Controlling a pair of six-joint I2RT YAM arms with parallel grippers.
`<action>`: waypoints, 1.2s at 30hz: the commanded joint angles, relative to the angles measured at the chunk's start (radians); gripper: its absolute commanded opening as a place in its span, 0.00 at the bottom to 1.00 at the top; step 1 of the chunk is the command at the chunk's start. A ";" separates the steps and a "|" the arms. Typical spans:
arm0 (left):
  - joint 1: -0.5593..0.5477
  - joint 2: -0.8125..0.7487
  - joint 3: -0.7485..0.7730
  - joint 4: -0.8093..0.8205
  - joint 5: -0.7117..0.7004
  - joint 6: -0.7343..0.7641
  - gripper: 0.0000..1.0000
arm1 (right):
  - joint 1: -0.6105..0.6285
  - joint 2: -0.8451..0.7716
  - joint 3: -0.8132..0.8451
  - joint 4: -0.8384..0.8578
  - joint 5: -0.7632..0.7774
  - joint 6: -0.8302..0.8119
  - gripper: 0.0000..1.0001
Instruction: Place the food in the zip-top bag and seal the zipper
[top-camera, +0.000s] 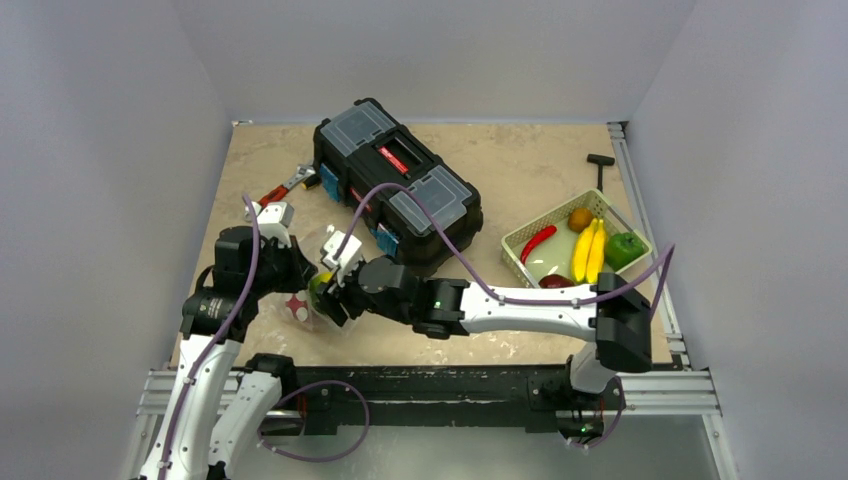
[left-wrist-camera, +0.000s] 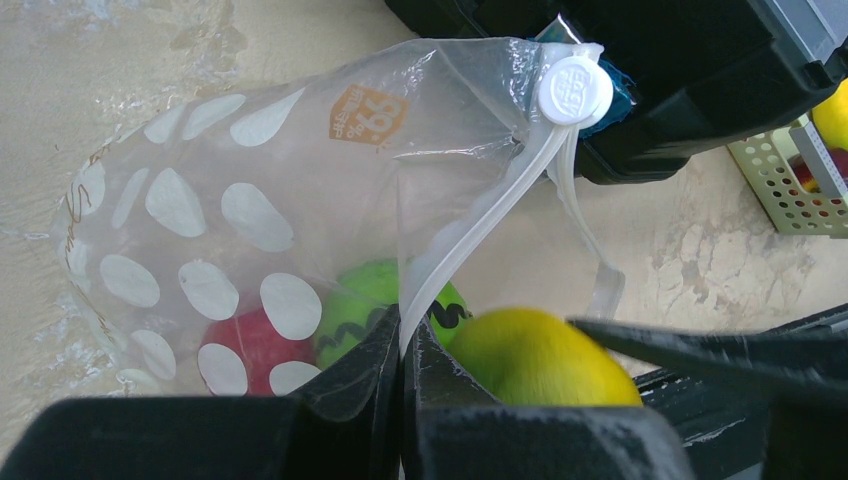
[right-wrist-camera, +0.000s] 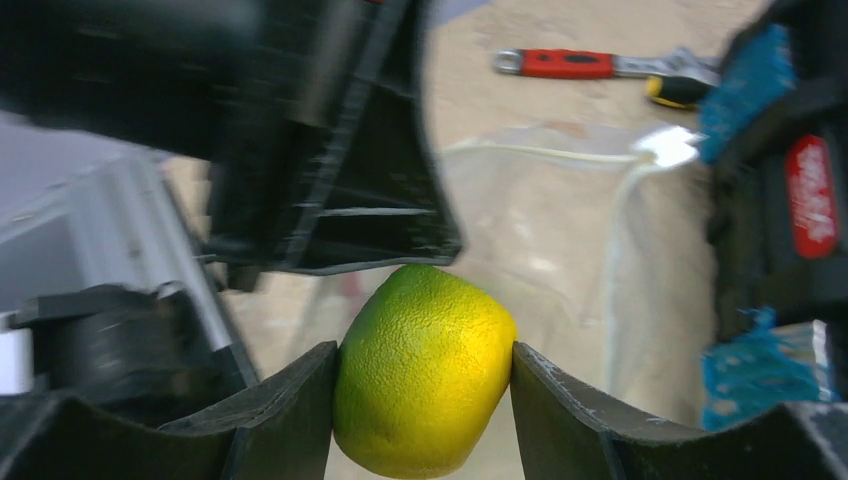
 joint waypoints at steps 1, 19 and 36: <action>-0.003 -0.013 0.021 0.036 0.016 0.009 0.00 | -0.007 0.017 0.038 0.004 0.256 -0.008 0.10; -0.003 -0.100 0.003 0.076 0.064 0.014 0.00 | -0.014 0.040 -0.002 0.250 0.271 -0.015 0.17; -0.003 -0.108 0.003 0.080 0.078 0.015 0.00 | -0.080 0.134 0.040 0.270 0.177 0.006 0.43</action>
